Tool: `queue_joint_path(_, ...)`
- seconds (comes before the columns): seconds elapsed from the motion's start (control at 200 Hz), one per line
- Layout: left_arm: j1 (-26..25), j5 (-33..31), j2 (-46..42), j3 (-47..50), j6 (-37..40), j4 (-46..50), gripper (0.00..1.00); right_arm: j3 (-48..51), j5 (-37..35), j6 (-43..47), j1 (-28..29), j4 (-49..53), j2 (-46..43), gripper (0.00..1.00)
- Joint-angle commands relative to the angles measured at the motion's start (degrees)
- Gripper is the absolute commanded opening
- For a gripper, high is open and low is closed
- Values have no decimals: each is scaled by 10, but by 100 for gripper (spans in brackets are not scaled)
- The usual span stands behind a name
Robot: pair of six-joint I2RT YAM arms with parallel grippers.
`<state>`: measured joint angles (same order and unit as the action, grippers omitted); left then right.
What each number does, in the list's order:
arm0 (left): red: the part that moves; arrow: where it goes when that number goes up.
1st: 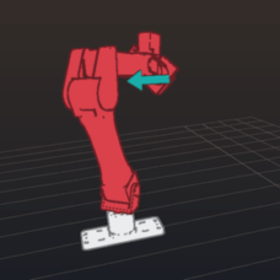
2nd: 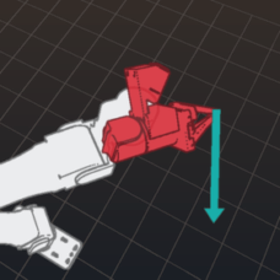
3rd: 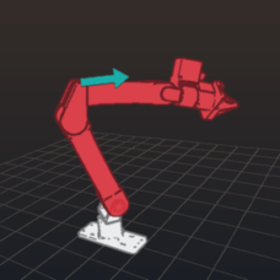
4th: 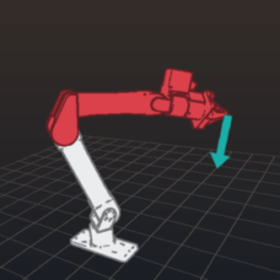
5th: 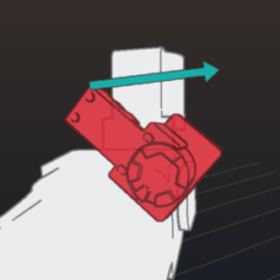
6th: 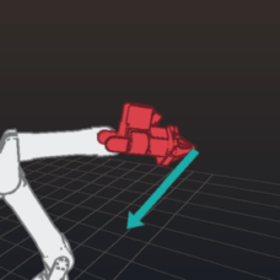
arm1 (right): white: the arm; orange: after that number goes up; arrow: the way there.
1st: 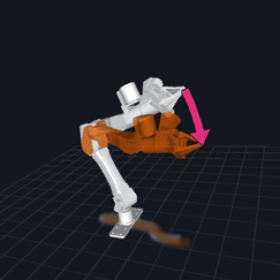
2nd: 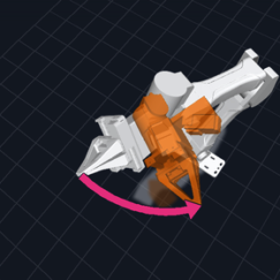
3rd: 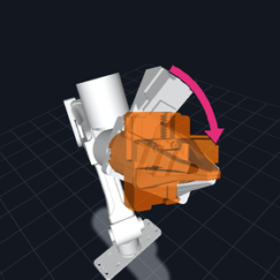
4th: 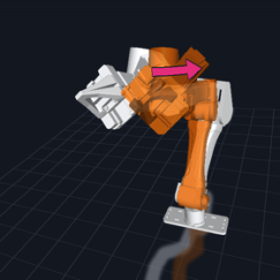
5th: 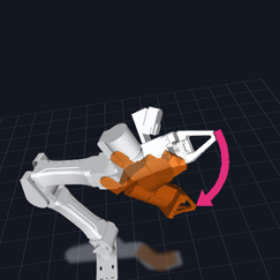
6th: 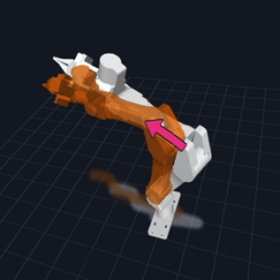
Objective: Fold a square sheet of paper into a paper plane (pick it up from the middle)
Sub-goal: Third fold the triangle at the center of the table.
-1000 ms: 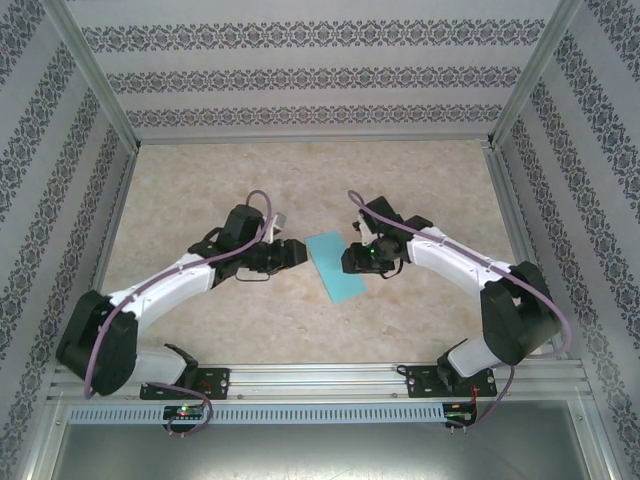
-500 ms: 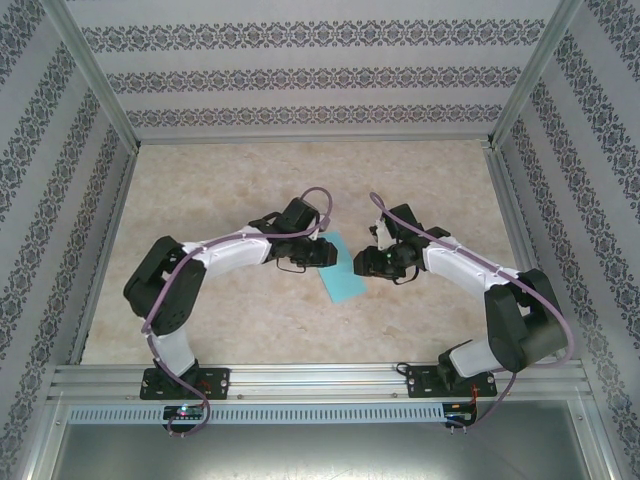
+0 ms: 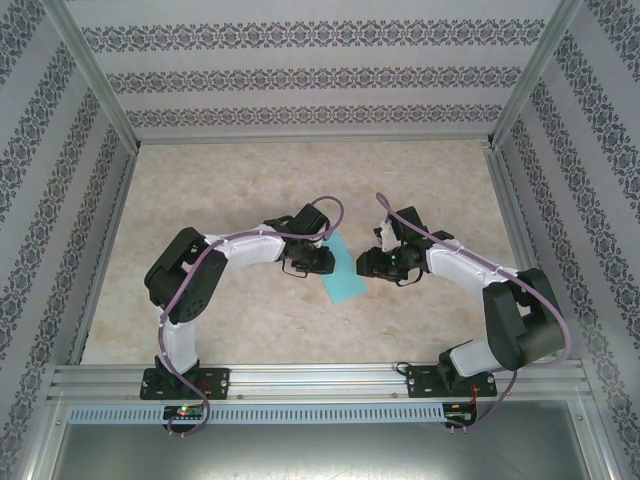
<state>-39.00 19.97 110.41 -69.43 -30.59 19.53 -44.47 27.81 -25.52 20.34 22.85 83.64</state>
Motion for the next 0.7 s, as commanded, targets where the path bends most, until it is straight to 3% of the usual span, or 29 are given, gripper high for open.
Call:
queue_joint_path(0.0, -6, -15, 9, -5, 20, 24, 25, 6, 17, 0, -6, -18, 13, 48)
queue_joint_path(0.694, -5, -14, 20, 23, 30, 9, 24, -34, 87, 3, 4, -45, 107, 47)
